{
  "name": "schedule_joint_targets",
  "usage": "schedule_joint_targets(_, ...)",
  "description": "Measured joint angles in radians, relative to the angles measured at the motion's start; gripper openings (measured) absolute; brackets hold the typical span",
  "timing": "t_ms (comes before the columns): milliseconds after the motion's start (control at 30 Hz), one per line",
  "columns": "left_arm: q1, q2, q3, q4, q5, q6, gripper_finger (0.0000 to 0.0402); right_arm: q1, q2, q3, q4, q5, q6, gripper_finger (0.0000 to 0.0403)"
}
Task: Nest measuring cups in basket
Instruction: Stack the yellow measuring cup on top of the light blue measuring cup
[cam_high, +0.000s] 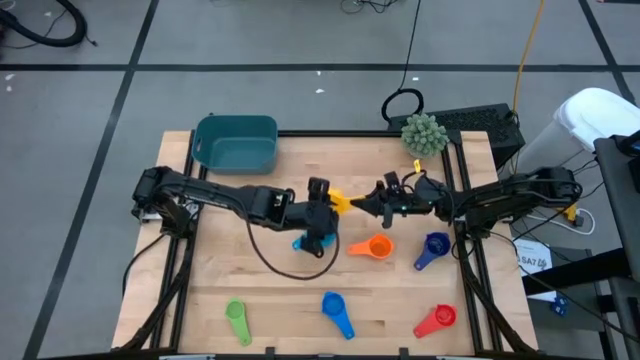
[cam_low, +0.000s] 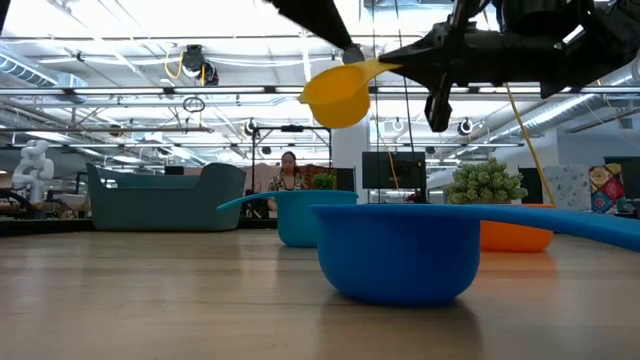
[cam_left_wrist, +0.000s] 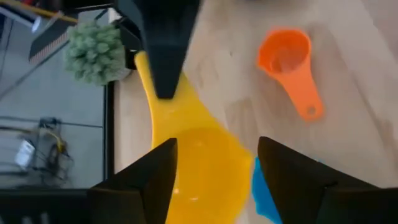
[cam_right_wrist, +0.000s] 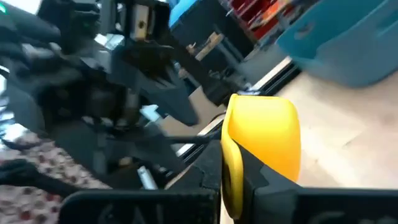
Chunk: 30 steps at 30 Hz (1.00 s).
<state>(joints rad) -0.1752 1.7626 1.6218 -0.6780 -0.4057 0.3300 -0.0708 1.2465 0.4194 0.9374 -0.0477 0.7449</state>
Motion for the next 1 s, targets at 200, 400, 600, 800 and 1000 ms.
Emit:
schedule_joint_targets(200,0.014,0.000,0.056,0.004,-0.047,-0.164,0.0240,0.000,-0.039,0.000,0.004,0.067,-0.133,0.0000)
schedule_joint_targets(400,0.013,-0.007,0.080,0.070,-0.283,-0.291,0.0229,0.013,-0.127,0.000,0.008,0.158,-0.329,0.0000)
schedule_joint_targets(600,0.022,-0.037,0.082,0.131,-0.385,-0.404,0.0219,0.081,-0.259,0.000,0.031,0.285,-0.669,0.0000)
schedule_joint_targets(800,0.042,-0.043,0.082,0.228,-0.423,-0.487,0.0226,0.163,-0.344,0.000,0.100,0.338,-0.937,0.0000)
schedule_joint_targets(1000,0.060,-0.037,0.082,0.413,-0.426,-0.485,0.0230,0.225,-0.355,0.000,0.180,0.393,-1.080,0.0000)
